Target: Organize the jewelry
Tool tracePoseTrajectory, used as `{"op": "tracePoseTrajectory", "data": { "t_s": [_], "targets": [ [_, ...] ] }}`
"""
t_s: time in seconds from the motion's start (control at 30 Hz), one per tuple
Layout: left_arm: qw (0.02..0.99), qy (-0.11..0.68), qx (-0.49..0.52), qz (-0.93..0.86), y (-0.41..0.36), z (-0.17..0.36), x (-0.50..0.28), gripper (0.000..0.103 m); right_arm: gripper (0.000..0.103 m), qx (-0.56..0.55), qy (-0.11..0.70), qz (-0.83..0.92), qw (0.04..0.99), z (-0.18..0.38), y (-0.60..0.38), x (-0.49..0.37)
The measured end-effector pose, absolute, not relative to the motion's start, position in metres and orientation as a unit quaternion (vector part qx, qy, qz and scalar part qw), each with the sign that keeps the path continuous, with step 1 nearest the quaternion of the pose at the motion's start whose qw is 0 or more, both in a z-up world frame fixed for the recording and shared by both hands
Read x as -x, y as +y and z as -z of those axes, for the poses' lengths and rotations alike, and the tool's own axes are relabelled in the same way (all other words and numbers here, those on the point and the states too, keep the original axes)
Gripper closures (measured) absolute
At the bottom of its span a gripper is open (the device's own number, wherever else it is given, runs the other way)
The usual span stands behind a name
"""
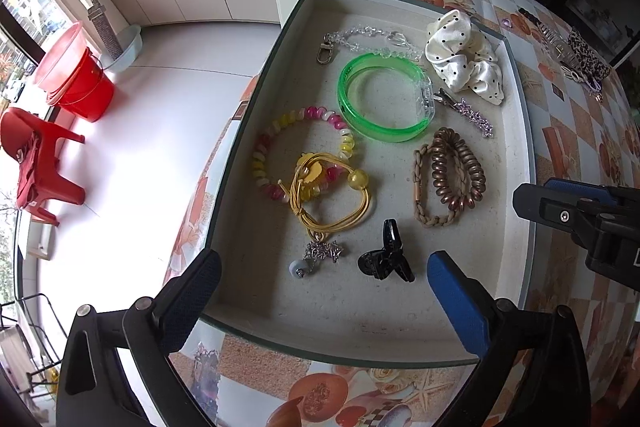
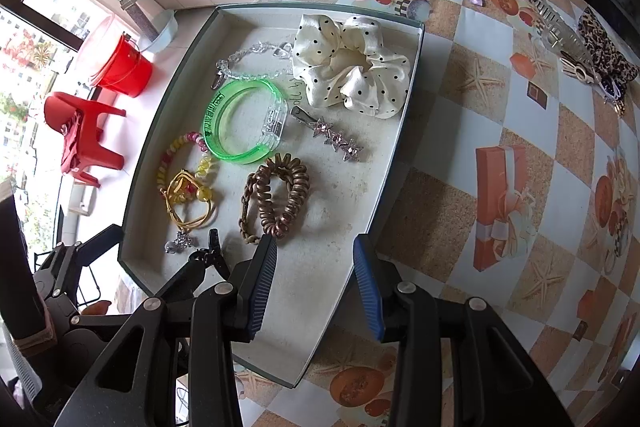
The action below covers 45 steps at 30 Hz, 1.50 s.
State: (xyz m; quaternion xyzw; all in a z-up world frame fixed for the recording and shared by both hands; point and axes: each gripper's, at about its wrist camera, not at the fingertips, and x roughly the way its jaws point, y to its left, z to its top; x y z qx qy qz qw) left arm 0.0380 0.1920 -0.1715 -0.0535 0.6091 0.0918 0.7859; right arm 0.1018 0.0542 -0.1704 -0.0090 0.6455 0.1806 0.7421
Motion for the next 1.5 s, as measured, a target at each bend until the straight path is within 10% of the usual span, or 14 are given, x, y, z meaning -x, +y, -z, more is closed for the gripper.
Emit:
{"op": "tracePoseTrajectory", "data": {
  "t_s": [0.8,1.5],
  "targets": [
    [0.781,0.612,0.061,-0.107,0.202,0.103,0.005,0.0,0.011,0.026,0.643,-0.162,0.748,0.115,0.05,-0.068],
    [0.812,0.561,0.067,-0.146,0.205,0.02,0.043,0.0,0.009,0.057,0.58,-0.152,0.798,0.018,0.055,-0.025]
  ]
}}
